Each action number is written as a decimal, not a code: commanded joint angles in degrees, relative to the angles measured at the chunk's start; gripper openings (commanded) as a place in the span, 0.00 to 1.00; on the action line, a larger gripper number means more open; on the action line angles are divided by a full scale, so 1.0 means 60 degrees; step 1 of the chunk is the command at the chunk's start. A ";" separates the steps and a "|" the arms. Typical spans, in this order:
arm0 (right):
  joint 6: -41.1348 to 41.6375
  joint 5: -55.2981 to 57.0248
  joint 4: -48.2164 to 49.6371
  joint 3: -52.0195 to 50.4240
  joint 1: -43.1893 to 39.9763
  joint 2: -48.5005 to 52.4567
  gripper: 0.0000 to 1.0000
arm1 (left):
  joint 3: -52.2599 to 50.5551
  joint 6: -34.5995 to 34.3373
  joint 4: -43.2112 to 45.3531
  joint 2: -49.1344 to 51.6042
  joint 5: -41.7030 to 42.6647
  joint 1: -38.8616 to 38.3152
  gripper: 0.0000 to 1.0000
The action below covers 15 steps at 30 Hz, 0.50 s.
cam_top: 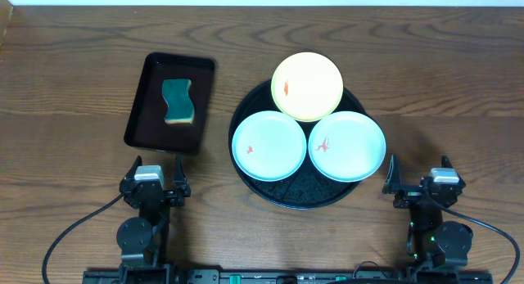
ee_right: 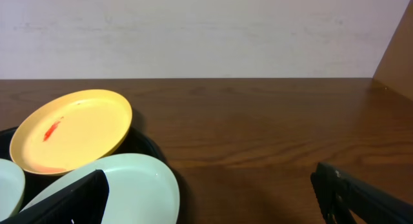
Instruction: Clean dirty plates on tray and stack at the side
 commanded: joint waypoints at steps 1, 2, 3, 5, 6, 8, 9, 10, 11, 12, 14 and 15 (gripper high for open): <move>-0.0146 0.0055 -0.0011 -0.0036 0.0087 -0.0015 0.99 | -0.0080 0.0131 -0.0459 -0.0066 -0.0146 0.0026 0.79; -0.0146 0.0055 -0.0011 -0.0036 0.0087 -0.0015 0.99 | -0.0080 0.0131 -0.0459 -0.0066 -0.0146 0.0026 0.80; -0.0146 0.0055 -0.0011 -0.0036 0.0087 -0.0015 0.99 | -0.0080 0.0131 -0.0455 -0.0066 -0.0146 0.0026 0.79; -0.0146 0.0055 -0.0011 -0.0036 0.0087 -0.0015 0.99 | -0.0080 0.0131 -0.0455 -0.0066 -0.0146 0.0026 0.79; -0.0146 0.0055 -0.0011 -0.0036 0.0087 -0.0015 0.99 | -0.0080 0.0127 -0.0455 -0.0066 -0.0146 0.0026 0.80; -0.0146 0.0055 -0.0011 -0.0036 0.0087 -0.0015 0.99 | -0.0080 0.0076 -0.0452 -0.0066 -0.0022 0.0026 0.79; -0.0146 0.0055 -0.0011 -0.0036 0.0087 -0.0015 0.99 | -0.0080 -0.0193 -0.0412 -0.0066 0.0277 0.0026 0.79; -0.0146 0.0055 -0.0011 -0.0036 0.0087 -0.0015 0.99 | -0.0076 -0.0652 -0.0346 -0.0066 0.0758 0.0026 0.79; -0.0146 0.0055 -0.0011 -0.0036 0.0087 -0.0015 0.99 | -0.0076 -0.1107 -0.0306 -0.0066 0.1235 0.0026 0.80; -0.0146 0.0055 -0.0011 -0.0036 0.0087 -0.0015 0.99 | -0.0076 -0.1676 -0.0237 -0.0066 0.1821 0.0026 0.79; -0.0146 0.0055 -0.0011 -0.0036 0.0087 -0.0015 0.99 | -0.0076 -0.2433 -0.0131 -0.0066 0.2670 0.0026 0.80; -0.0146 0.0055 -0.0011 -0.0036 0.0087 -0.0011 0.99 | -0.0076 -0.2656 -0.0044 -0.0066 0.2983 0.0026 0.79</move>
